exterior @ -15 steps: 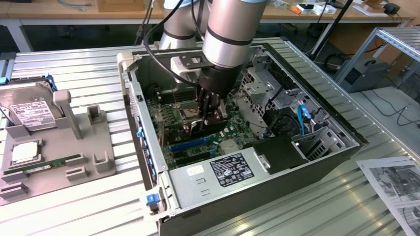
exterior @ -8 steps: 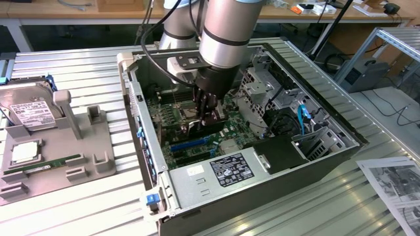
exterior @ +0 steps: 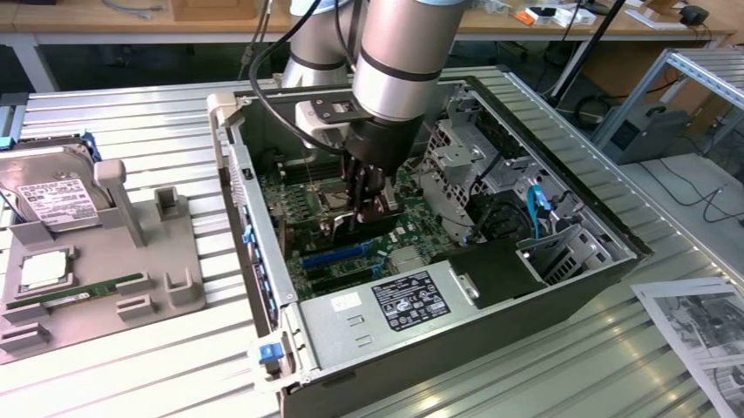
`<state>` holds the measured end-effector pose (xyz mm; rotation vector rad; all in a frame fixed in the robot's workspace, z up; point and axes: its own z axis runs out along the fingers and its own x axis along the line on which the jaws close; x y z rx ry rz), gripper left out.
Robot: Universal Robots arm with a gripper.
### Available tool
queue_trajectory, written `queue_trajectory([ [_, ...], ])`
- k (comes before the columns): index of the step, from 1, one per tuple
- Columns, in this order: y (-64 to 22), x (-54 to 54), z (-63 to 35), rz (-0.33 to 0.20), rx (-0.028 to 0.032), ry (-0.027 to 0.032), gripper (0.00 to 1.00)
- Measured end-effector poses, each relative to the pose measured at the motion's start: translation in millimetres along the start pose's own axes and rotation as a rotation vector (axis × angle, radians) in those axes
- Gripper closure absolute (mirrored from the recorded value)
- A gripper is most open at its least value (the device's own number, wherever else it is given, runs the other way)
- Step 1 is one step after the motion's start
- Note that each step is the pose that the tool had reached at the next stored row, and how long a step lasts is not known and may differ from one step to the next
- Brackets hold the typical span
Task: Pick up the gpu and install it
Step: 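Insert the gpu into the slot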
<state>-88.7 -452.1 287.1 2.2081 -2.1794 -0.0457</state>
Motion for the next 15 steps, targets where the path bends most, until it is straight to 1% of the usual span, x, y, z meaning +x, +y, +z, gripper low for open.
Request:
queue_trajectory([
  [6,0.2,0.0,0.0,0.0,0.0,-0.0001,0.73],
  [8,2.6,0.0,0.6,0.0,0.0,-0.0001,0.73],
  [15,4.4,-0.1,0.9,0.0,-0.0002,-0.0001,0.73],
])
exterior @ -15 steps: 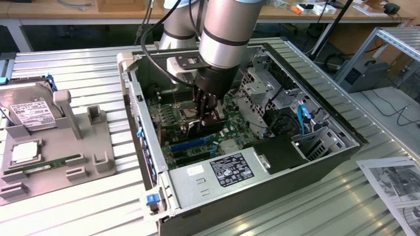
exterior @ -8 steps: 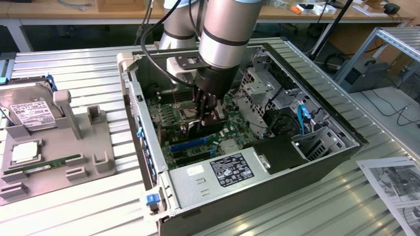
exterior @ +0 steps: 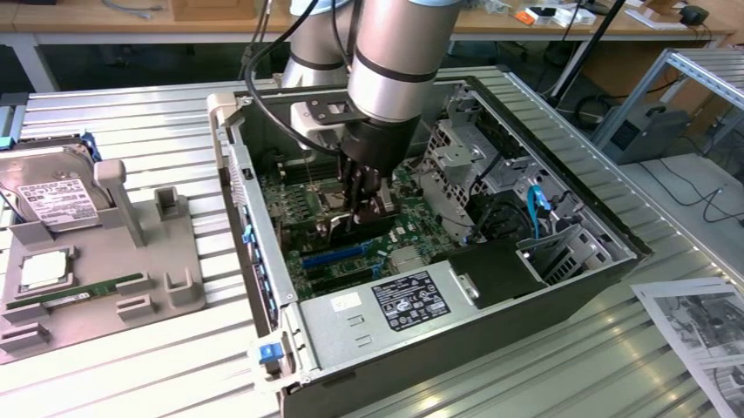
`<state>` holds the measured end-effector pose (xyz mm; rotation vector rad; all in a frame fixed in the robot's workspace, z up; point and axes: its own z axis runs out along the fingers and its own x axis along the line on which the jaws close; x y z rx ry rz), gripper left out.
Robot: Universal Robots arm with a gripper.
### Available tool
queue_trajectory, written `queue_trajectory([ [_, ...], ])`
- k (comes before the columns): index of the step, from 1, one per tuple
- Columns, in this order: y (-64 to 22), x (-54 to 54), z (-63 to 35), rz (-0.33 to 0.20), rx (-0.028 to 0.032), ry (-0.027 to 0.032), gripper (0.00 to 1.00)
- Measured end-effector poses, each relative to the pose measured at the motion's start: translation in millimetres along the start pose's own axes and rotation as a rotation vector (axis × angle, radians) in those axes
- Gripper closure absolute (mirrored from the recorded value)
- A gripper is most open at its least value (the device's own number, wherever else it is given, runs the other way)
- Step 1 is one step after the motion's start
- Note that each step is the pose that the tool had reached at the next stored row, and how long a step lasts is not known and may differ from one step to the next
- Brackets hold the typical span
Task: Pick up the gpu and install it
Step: 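Insert the gpu into the slot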
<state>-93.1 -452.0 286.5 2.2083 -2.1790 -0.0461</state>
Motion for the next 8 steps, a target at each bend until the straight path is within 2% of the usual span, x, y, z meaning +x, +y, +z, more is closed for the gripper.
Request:
queue_trajectory([
  [8,0.0,1.8,0.6,0.0,0.0,0.0001,0.73],
])
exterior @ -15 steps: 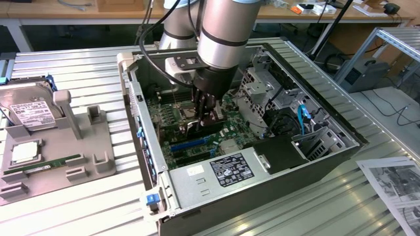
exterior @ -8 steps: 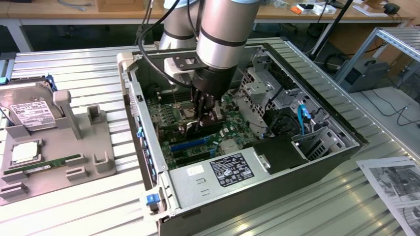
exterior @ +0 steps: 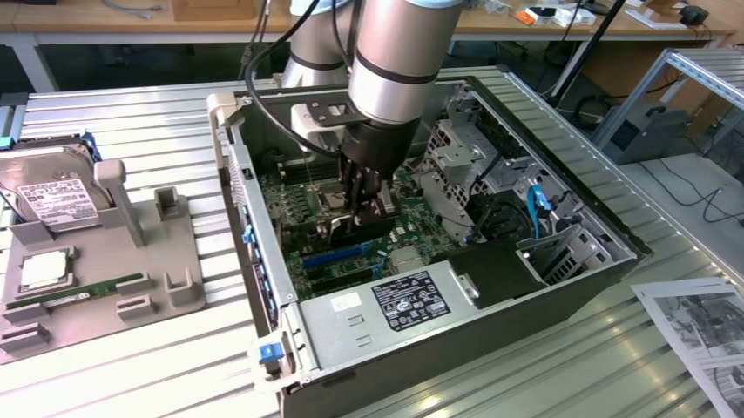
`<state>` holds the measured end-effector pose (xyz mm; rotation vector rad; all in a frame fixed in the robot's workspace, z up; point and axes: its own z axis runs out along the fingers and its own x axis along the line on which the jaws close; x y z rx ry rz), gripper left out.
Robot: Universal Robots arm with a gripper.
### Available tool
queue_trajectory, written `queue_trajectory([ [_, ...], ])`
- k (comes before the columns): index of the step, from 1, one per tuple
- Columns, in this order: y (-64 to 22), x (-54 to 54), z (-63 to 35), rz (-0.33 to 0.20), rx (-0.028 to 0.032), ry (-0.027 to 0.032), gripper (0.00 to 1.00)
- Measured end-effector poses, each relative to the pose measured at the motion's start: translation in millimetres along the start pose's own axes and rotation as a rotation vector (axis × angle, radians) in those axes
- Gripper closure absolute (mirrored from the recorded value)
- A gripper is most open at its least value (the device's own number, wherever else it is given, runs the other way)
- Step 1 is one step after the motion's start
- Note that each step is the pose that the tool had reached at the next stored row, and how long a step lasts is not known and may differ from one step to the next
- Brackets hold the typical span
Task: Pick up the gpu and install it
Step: 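Insert the gpu into the slot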
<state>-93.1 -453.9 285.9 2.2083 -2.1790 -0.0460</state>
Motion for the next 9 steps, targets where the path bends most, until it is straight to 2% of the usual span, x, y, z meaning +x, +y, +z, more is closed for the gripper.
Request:
queue_trajectory([
  [9,4.1,0.0,0.5,0.0,-0.0001,0.0,0.73],
])
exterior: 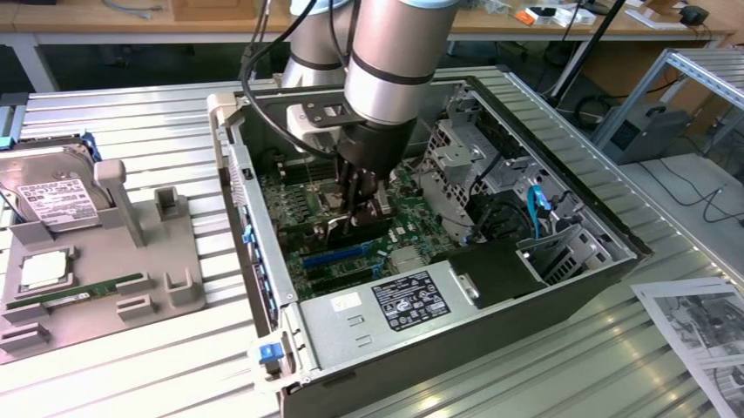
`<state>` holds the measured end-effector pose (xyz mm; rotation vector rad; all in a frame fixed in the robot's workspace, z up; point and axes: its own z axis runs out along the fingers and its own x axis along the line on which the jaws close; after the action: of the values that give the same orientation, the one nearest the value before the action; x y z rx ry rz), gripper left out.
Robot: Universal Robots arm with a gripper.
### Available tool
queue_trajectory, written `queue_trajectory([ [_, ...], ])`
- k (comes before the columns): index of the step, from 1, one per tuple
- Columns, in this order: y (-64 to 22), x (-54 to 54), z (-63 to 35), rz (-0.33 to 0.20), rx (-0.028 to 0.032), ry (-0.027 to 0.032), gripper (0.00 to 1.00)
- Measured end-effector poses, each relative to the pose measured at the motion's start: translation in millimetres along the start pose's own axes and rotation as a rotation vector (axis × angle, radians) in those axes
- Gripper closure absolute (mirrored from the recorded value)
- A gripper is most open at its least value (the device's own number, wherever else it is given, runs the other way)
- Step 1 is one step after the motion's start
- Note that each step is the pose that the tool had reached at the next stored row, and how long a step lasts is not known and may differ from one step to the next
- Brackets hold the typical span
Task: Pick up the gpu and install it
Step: 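Insert the gpu into the slot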
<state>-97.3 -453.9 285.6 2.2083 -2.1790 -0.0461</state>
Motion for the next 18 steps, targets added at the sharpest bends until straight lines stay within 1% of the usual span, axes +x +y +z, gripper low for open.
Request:
queue_trajectory([
  [2,1.5,0.0,0.6,0.0,0.0001,-0.0003,0.73],
  [8,1.9,-0.2,0.6,0.0,-0.0001,0.0,0.73],
  [10,2.3,-1.8,1.5,0.0,0.0,-0.0013,0.73],
  [16,2.6,-1.8,1.5,0.0,0.0,-0.0013,0.73],
  [17,3.9,-1.9,1.6,0.0,-0.0001,-0.0013,0.73],
  [18,7.5,-1.9,1.9,0.0,0.0002,-0.0015,0.73],
])
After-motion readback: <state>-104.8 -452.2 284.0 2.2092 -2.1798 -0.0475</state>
